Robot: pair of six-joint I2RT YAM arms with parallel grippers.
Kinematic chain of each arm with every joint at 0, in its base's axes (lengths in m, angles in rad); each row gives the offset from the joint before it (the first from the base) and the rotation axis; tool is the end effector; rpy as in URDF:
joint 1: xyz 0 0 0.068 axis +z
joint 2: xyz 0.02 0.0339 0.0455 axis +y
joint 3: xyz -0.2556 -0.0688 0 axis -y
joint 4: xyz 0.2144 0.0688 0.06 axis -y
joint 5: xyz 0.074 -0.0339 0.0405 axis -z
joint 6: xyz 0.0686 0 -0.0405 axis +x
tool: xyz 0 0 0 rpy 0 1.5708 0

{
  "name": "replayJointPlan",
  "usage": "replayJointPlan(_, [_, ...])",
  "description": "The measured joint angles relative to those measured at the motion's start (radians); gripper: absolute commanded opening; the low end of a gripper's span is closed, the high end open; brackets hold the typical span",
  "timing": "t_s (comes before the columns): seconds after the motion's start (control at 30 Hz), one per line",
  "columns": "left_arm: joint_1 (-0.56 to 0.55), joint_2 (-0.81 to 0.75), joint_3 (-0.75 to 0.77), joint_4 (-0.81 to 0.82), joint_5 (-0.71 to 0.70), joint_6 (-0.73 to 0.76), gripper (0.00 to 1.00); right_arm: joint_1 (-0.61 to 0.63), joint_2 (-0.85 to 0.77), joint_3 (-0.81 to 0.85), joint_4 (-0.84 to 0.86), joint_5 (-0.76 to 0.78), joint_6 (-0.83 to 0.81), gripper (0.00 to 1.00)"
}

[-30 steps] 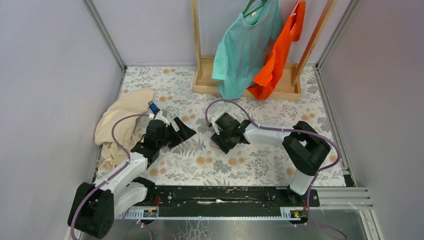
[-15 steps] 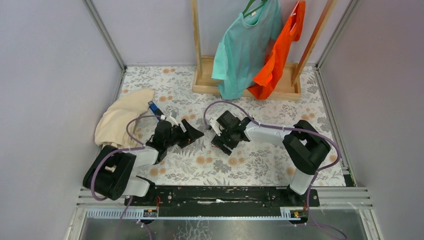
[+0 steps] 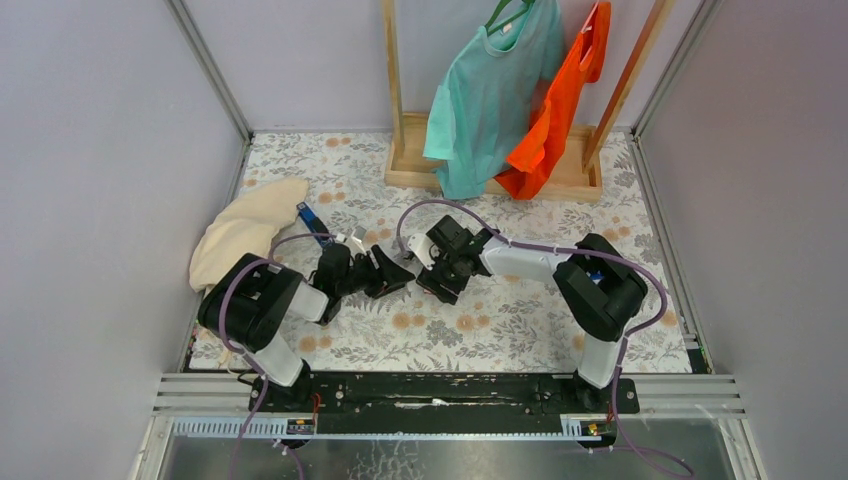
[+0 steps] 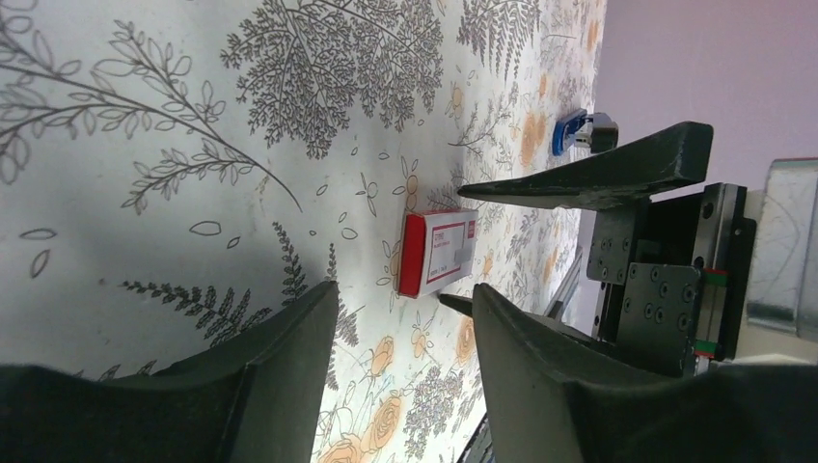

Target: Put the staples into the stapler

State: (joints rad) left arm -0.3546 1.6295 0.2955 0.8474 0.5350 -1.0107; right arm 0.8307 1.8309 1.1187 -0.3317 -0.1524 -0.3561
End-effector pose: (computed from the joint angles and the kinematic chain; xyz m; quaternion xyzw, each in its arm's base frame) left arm 0.2328 -0.1235 0.1121 -0.1371 0.8260 -0.4896 0.2432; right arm 0.2341 0.2718 0.1432 -0.5548 0.7870 0.1325 0.2351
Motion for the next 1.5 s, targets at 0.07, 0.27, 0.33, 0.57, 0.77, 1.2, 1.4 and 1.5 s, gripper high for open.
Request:
replayJointPlan(0.07, [0.0,0.023,0.005,0.024,0.013,-0.004,0.6,-0.001,0.005,0.006,-0.001,-0.005,-0.009,0.64])
replayJointPlan(0.27, [-0.013,0.1,0.05,0.068,0.056,-0.009,0.56,-0.002,0.025,0.029,-0.001,-0.018,-0.031,0.6])
replayJointPlan(0.33, [-0.018,0.123,0.061,0.085,0.071,-0.01,0.53,-0.002,0.029,0.033,-0.002,-0.02,-0.036,0.59])
replayJointPlan(0.57, [-0.031,0.187,0.097,0.118,0.107,-0.013,0.47,-0.002,0.036,0.042,-0.003,-0.024,-0.047,0.56])
replayJointPlan(0.77, [-0.032,0.226,0.108,0.15,0.132,-0.021,0.42,-0.002,0.043,0.051,-0.011,-0.024,-0.051,0.56])
replayJointPlan(1.2, [-0.032,0.283,0.127,0.189,0.166,-0.042,0.31,-0.002,0.061,0.079,-0.039,-0.024,-0.058,0.55])
replayJointPlan(1.4, [-0.039,0.304,0.132,0.213,0.175,-0.057,0.31,-0.002,0.064,0.085,-0.045,-0.024,-0.06,0.54])
replayJointPlan(1.5, [-0.041,0.313,0.137,0.222,0.179,-0.065,0.3,-0.002,0.064,0.085,-0.045,-0.023,-0.06,0.54])
